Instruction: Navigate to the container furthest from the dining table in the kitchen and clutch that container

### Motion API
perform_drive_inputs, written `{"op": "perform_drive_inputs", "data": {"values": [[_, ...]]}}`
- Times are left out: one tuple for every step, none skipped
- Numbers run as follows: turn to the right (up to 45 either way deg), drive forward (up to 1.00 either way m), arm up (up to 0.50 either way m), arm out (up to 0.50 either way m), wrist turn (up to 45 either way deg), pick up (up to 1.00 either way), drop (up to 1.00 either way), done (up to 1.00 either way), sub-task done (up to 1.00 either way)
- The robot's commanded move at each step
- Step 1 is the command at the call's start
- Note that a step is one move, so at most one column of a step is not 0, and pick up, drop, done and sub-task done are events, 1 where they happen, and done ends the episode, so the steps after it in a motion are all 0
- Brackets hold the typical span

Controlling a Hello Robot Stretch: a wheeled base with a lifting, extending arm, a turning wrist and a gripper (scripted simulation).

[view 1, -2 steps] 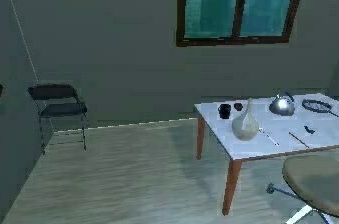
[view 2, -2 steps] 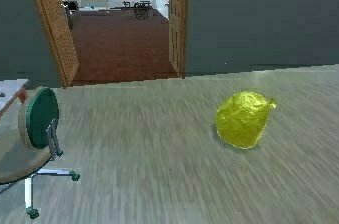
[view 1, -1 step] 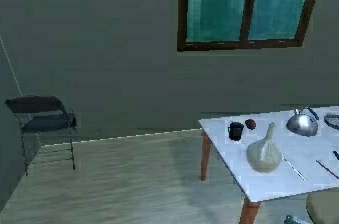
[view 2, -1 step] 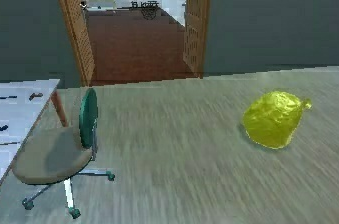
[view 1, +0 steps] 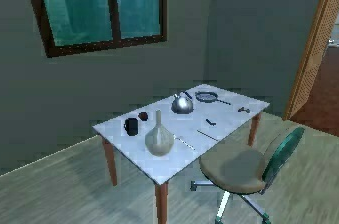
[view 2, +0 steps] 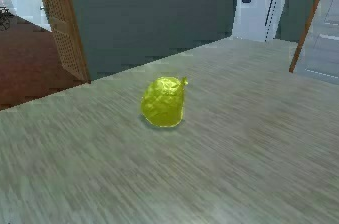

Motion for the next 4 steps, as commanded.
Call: {"op": "perform_drive_inputs", "data": {"values": [[0.0, 0.20, 0.00, 0.00, 0.0, 0.00, 0.00, 0.00, 0.00], [-42.0, 0.00, 0.00, 0.00, 0.0, 0.00, 0.00, 0.00, 0.00], [0.0, 0.10, 0.00, 0.00, 0.0, 0.00, 0.00, 0.00, 0.00], [45.0, 0.00, 0.00, 0.00, 0.0, 0.00, 0.00, 0.00, 0.00]]}}
